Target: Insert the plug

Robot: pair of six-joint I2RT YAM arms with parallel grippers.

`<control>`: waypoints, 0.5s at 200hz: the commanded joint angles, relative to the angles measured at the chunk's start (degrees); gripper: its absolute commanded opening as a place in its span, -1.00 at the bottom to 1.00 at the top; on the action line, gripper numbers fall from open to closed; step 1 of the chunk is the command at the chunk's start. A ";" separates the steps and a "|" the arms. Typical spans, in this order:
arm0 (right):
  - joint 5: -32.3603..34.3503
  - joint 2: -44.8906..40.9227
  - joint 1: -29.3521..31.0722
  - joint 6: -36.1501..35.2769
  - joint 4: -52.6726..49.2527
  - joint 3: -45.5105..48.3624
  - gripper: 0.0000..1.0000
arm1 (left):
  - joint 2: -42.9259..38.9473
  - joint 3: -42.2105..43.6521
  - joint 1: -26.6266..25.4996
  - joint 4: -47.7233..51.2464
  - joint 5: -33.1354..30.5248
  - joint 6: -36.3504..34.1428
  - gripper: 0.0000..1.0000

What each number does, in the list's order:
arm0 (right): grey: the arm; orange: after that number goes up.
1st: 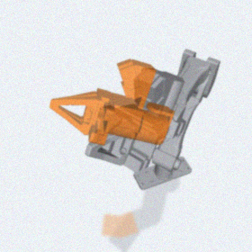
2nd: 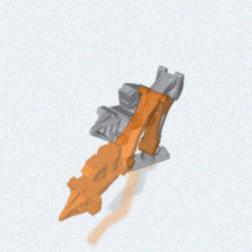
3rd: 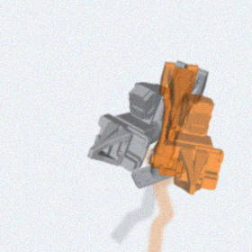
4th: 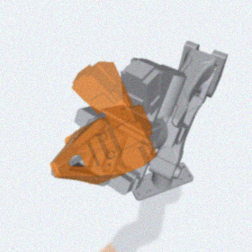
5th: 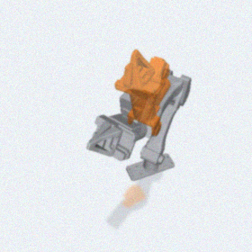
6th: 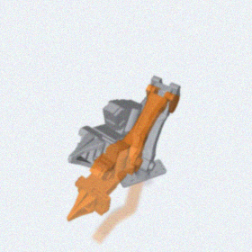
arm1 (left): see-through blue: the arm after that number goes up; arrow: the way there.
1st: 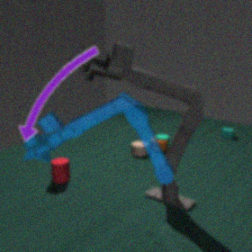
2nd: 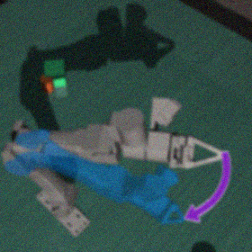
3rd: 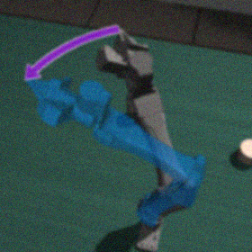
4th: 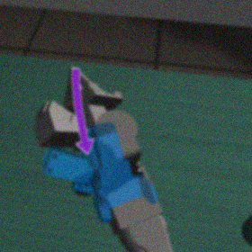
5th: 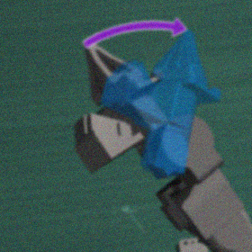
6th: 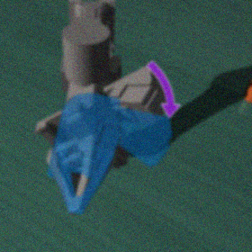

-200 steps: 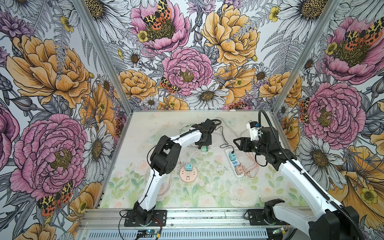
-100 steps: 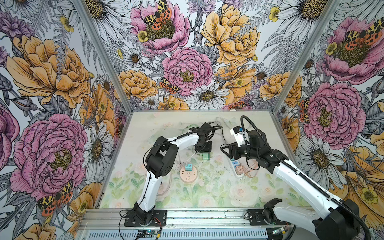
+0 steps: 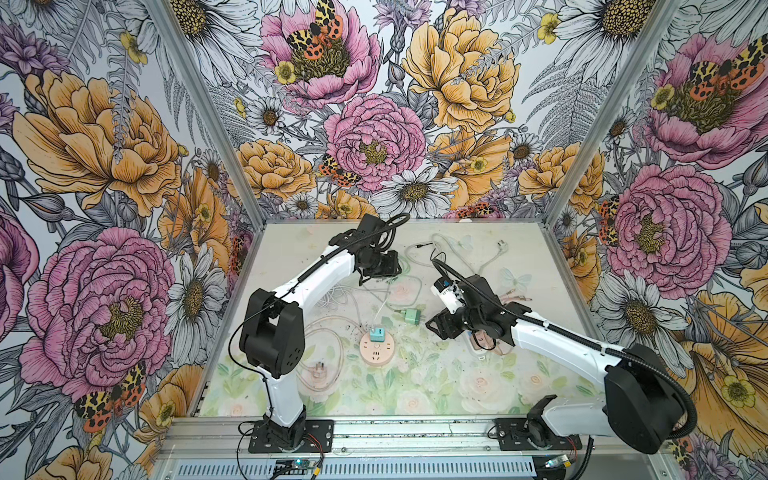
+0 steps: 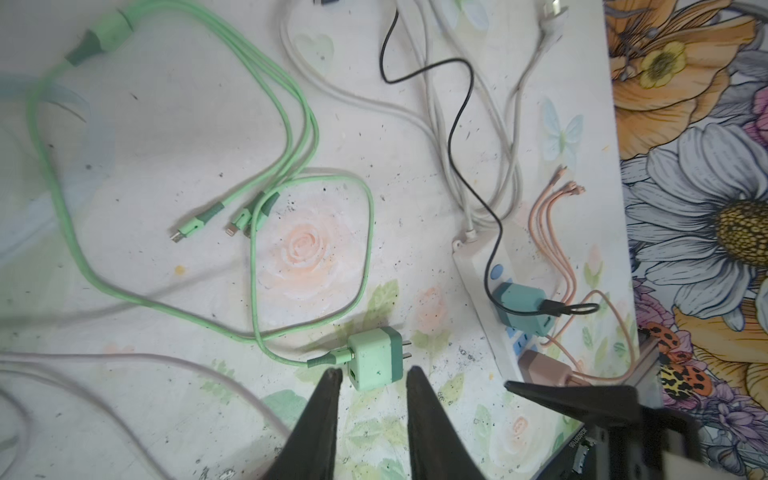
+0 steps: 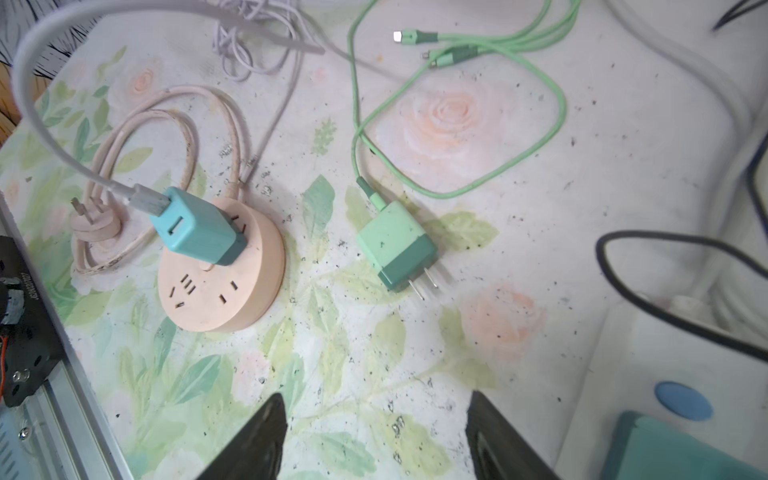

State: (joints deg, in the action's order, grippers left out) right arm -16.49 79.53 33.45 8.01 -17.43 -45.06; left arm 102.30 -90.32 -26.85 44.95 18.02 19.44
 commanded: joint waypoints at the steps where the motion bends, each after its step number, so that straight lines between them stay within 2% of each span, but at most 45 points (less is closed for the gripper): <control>1: 2.17 5.30 0.29 -2.21 5.32 -1.71 0.43 | -3.14 0.51 0.56 0.80 4.59 -2.88 -0.40; 54: 2.43 12.83 0.35 -6.61 12.84 -3.36 0.44 | -7.04 2.42 0.66 0.73 6.76 -4.48 -0.39; 100: 2.63 17.07 0.39 -10.86 14.62 -5.11 0.46 | -8.08 3.37 0.95 0.75 6.50 -4.95 -0.39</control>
State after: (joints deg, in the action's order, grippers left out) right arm -14.66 94.21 33.47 0.97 -6.11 -47.92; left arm 96.38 -87.50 -26.11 45.63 23.38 16.01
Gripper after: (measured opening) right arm 0.727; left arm 0.305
